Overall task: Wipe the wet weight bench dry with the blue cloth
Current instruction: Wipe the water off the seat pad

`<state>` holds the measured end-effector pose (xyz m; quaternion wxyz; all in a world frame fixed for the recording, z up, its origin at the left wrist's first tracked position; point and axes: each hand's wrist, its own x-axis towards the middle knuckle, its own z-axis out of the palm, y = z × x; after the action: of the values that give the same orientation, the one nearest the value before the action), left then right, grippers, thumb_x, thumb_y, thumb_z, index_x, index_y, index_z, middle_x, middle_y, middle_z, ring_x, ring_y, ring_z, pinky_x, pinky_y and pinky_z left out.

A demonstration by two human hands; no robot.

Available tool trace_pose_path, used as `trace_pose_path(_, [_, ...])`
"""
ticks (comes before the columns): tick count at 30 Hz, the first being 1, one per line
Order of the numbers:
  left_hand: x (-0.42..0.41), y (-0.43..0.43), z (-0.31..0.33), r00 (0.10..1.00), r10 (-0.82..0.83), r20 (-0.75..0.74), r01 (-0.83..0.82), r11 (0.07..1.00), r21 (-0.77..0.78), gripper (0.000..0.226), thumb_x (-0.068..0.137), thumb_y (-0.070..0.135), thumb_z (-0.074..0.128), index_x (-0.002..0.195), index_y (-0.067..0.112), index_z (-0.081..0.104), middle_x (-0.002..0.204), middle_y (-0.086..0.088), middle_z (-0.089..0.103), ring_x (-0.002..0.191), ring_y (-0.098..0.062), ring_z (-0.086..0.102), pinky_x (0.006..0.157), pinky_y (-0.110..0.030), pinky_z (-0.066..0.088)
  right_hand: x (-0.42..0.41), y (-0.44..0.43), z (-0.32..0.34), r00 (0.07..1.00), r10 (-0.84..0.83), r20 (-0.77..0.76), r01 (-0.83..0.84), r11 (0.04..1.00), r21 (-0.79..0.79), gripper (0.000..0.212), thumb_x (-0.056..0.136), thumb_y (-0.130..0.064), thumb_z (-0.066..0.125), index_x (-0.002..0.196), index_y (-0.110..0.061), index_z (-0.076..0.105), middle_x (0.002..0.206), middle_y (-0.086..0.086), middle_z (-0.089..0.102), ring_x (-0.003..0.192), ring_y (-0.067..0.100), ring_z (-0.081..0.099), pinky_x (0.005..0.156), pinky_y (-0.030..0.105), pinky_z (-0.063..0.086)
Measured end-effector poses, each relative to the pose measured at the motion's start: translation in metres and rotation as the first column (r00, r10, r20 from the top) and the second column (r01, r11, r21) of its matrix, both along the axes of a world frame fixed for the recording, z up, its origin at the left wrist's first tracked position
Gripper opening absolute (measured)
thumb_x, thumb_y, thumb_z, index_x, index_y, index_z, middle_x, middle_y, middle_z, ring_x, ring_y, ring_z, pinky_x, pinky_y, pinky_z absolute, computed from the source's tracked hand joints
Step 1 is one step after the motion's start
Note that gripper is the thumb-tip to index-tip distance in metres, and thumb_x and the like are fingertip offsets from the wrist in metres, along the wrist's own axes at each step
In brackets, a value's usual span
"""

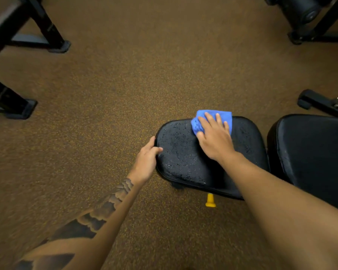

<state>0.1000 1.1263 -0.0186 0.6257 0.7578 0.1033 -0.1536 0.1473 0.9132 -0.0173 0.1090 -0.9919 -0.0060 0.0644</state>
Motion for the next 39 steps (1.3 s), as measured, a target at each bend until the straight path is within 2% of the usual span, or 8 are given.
trace_pose_path(3, [0.001, 0.001, -0.001, 0.995, 0.094, -0.033, -0.098, 0.988, -0.121, 0.064, 0.082, 0.016, 0.047, 0.143, 0.001, 0.039, 0.140, 0.002, 0.047, 0.131, -0.011, 0.038, 0.114, -0.028, 0.026, 0.015, 0.052, 0.000, 0.992, 0.130, -0.006, -0.129, 0.991, 0.040, 0.049, 0.095, -0.031, 0.037, 0.143, -0.022, 0.034, 0.154, -0.001, 0.027, 0.145, 0.028, 0.012, 0.115, 0.048, 0.008])
trace_pose_path(8, [0.000, 0.006, -0.008, 0.988, 0.118, -0.095, -0.142, 0.939, -0.312, 0.037, 0.082, 0.009, 0.044, 0.113, 0.012, 0.064, 0.118, -0.006, 0.067, 0.112, -0.016, 0.059, 0.103, -0.031, 0.042, -0.053, 0.089, 0.001, 0.925, 0.381, 0.017, -0.380, 0.919, 0.104, 0.056, 0.088, -0.032, 0.036, 0.143, -0.020, 0.038, 0.155, -0.002, 0.027, 0.146, 0.023, 0.013, 0.116, 0.045, 0.007])
trace_pose_path(14, [0.003, 0.005, -0.005, 0.964, 0.193, -0.184, -0.250, 0.897, -0.366, 0.042, 0.098, -0.003, 0.027, 0.137, -0.007, 0.041, 0.136, -0.018, 0.050, 0.124, -0.018, 0.047, 0.106, -0.027, 0.036, -0.102, 0.023, 0.004, 0.957, 0.291, 0.009, -0.291, 0.955, 0.048, 0.060, 0.085, -0.040, 0.032, 0.140, -0.022, 0.044, 0.152, -0.003, 0.035, 0.144, 0.023, 0.023, 0.115, 0.048, 0.020])
trace_pose_path(21, [0.007, 0.016, -0.011, 0.951, 0.188, -0.245, -0.276, 0.873, -0.401, 0.041, 0.099, 0.004, 0.030, 0.136, -0.004, 0.046, 0.131, -0.013, 0.056, 0.129, -0.022, 0.049, 0.109, -0.030, 0.037, -0.031, 0.075, -0.004, 1.000, -0.023, 0.006, 0.023, 0.999, -0.034, 0.058, 0.089, -0.041, 0.032, 0.146, -0.031, 0.031, 0.159, -0.003, 0.016, 0.147, 0.028, 0.006, 0.116, 0.052, 0.004])
trace_pose_path(26, [0.009, 0.019, -0.005, 0.946, 0.183, -0.268, -0.286, 0.861, -0.421, 0.033, 0.100, 0.008, 0.029, 0.122, 0.006, 0.053, 0.116, -0.008, 0.059, 0.114, -0.018, 0.054, 0.096, -0.028, 0.044, -0.098, 0.102, -0.007, 0.976, 0.211, 0.056, -0.207, 0.975, -0.075, 0.058, 0.086, -0.040, 0.033, 0.141, -0.024, 0.042, 0.154, 0.003, 0.031, 0.143, 0.032, 0.022, 0.114, 0.055, 0.019])
trace_pose_path(30, [0.008, 0.018, -0.006, 0.955, 0.159, -0.249, -0.249, 0.887, -0.389, 0.041, 0.099, 0.008, 0.029, 0.134, -0.004, 0.048, 0.125, -0.011, 0.057, 0.120, -0.019, 0.053, 0.106, -0.031, 0.039, -0.151, 0.067, -0.008, 0.934, 0.358, 0.016, -0.355, 0.930, -0.096, 0.058, 0.085, -0.034, 0.041, 0.142, -0.025, 0.040, 0.154, 0.000, 0.032, 0.143, 0.028, 0.023, 0.114, 0.051, 0.021])
trace_pose_path(35, [0.000, 0.019, 0.003, 0.979, 0.072, -0.192, -0.123, 0.955, -0.269, 0.056, 0.094, 0.019, 0.038, 0.147, 0.002, 0.034, 0.149, -0.012, 0.043, 0.137, -0.019, 0.040, 0.117, -0.038, 0.029, -0.157, 0.002, -0.003, 0.993, 0.118, 0.007, -0.118, 0.993, -0.002, 0.053, 0.089, -0.036, 0.035, 0.139, -0.022, 0.045, 0.151, -0.002, 0.037, 0.143, 0.023, 0.025, 0.113, 0.049, 0.023])
trace_pose_path(39, [-0.002, 0.017, -0.015, 0.984, 0.086, -0.153, -0.118, 0.971, -0.208, 0.069, 0.077, 0.033, 0.049, 0.142, 0.010, 0.044, 0.146, -0.003, 0.047, 0.134, -0.012, 0.042, 0.117, -0.037, 0.028, -0.114, 0.027, 0.000, 0.996, -0.085, 0.036, 0.084, 0.996, 0.027, 0.060, 0.088, -0.041, 0.022, 0.142, -0.023, 0.041, 0.155, 0.001, 0.030, 0.144, 0.030, 0.018, 0.115, 0.050, 0.015])
